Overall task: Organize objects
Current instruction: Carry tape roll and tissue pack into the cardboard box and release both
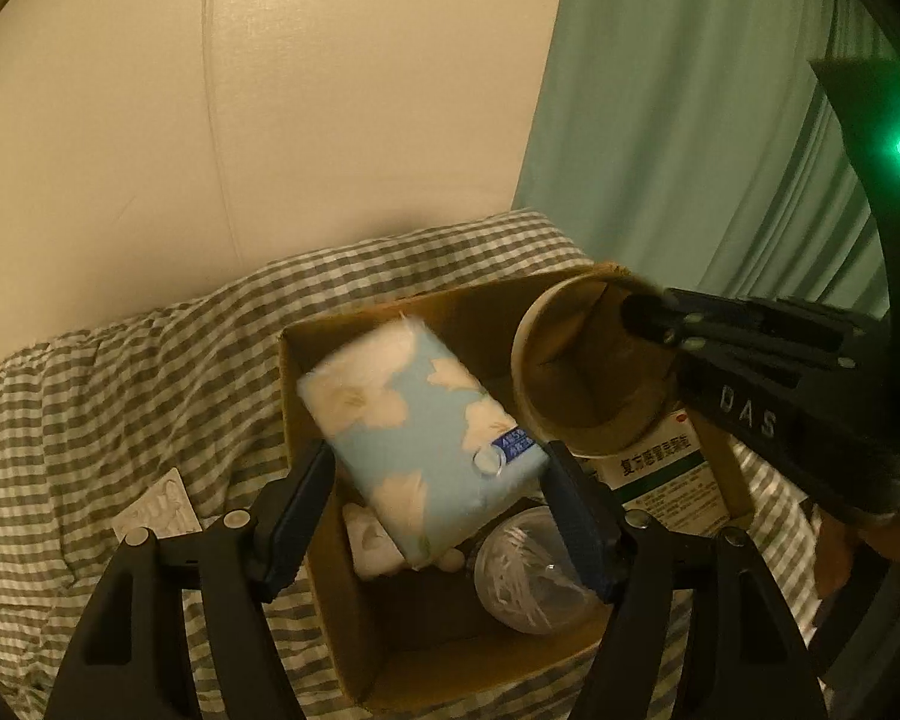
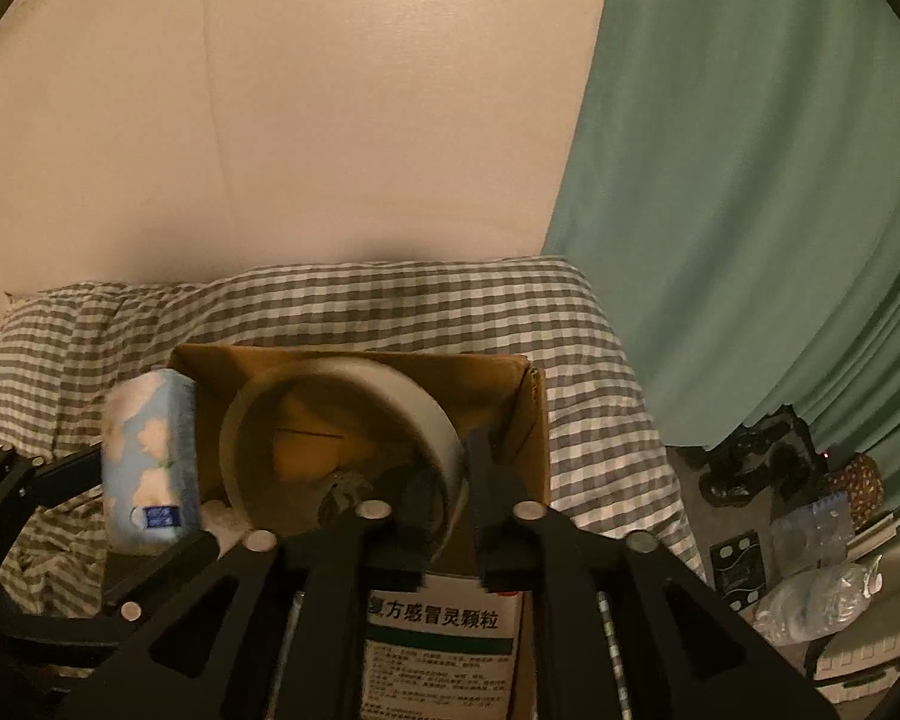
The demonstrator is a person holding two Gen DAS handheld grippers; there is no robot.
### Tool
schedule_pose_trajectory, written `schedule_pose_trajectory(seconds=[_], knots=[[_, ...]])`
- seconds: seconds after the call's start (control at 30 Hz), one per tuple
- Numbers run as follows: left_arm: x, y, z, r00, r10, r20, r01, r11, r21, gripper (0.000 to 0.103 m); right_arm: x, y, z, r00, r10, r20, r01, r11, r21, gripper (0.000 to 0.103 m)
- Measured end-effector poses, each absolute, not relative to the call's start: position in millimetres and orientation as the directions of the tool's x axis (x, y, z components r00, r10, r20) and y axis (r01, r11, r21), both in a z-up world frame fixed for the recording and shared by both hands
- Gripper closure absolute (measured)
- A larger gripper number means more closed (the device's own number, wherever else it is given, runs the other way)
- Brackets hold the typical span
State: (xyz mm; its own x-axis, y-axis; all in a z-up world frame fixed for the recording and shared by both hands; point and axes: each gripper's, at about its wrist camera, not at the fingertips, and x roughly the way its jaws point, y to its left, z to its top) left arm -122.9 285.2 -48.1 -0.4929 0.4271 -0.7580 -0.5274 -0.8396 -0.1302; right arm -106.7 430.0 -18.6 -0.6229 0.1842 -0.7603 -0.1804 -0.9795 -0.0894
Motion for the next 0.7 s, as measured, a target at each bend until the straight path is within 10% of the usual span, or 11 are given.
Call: schedule_pose_trajectory(seconds=[0.1,0.7], knots=[[-121.2,278.5,-41.4,-0.503,0.427,-0.751,-0.516,-0.846,-0.135,0.015,-101.1,432.7,-13.5,-0.64,0.184,-0.746,-0.196,-0.978,-0.073,0.051],[-80.0,135.4,65.9,-0.729,0.264,-0.631,-0.369,-0.928,0.038,0.0,-4.9,366.6,90.0,-0.793,0.144,-0.592,-0.16,-0.987,-0.026,0.019]])
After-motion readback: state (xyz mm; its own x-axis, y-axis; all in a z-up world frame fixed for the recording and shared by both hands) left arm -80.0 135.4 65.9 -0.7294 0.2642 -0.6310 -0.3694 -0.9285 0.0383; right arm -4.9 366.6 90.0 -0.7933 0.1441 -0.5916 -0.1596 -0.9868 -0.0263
